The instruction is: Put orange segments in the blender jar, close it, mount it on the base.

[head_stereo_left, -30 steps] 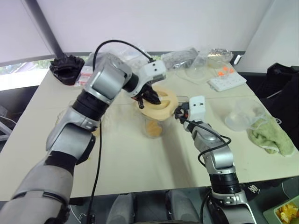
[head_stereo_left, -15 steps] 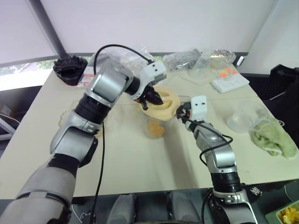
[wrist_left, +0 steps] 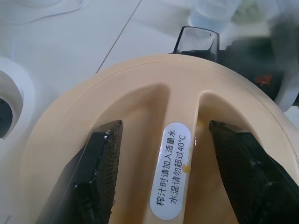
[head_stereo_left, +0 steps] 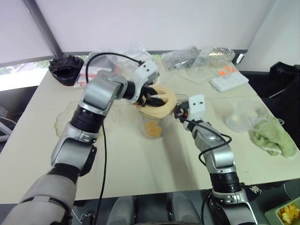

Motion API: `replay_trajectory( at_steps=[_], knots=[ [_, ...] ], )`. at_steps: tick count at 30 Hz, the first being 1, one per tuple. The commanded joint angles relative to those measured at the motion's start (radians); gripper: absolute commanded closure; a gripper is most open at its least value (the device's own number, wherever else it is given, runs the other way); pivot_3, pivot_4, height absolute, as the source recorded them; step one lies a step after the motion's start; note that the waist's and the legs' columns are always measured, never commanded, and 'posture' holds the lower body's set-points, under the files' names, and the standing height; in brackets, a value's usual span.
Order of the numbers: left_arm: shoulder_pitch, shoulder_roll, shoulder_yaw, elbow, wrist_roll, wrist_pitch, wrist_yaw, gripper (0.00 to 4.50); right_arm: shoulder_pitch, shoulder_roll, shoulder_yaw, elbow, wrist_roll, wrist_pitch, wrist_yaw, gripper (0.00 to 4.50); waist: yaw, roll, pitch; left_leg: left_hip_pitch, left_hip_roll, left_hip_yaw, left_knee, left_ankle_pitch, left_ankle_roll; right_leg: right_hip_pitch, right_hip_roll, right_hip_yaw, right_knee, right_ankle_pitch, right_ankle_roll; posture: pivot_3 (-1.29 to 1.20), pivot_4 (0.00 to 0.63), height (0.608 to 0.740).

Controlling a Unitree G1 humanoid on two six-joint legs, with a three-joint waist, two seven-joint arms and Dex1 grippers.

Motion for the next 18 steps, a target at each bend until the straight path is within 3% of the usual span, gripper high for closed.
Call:
replay_trajectory(
  at_steps=[1, 5, 10, 18],
  knots=[
    [0.005, -0.011, 0.103, 0.002, -0.072, 0.070, 0.052, 1.44, -0.006, 0.007, -0.006, -0.052, 0.003, -0.028, 0.001, 3.52, 0.000, -0.002, 0.005, 0.000, 0.000, 0.000, 0.000, 0.000, 0.000, 0.000, 0.000, 0.000, 0.000, 0.000, 0.000, 0.00, 0.150, 0.740],
    [-0.047, -0.052, 0.276, 0.031, -0.186, 0.115, 0.111, 1.44, -0.006, 0.010, -0.007, -0.047, 0.004, -0.029, 0.000, 3.52, -0.003, -0.005, 0.016, -0.002, 0.000, 0.000, 0.000, 0.000, 0.000, -0.002, 0.000, 0.000, 0.000, 0.000, 0.000, 0.00, 0.150, 0.740],
    [-0.063, -0.032, 0.389, 0.001, -0.287, 0.099, 0.143, 1.44, -0.006, 0.005, -0.015, -0.046, 0.008, -0.026, 0.007, 3.52, -0.014, -0.006, 0.022, -0.005, 0.000, 0.001, -0.001, 0.000, 0.000, -0.005, 0.001, 0.000, 0.001, 0.002, -0.001, 0.00, 0.150, 0.740],
    [0.141, 0.103, 0.461, -0.191, -0.387, 0.043, 0.151, 1.44, -0.020, -0.011, -0.045, -0.084, 0.035, 0.011, 0.008, 3.52, -0.019, -0.006, 0.024, -0.013, 0.000, 0.007, 0.000, 0.003, -0.005, -0.020, 0.000, 0.002, 0.013, 0.005, -0.001, 0.00, 0.150, 0.740]
  ],
)
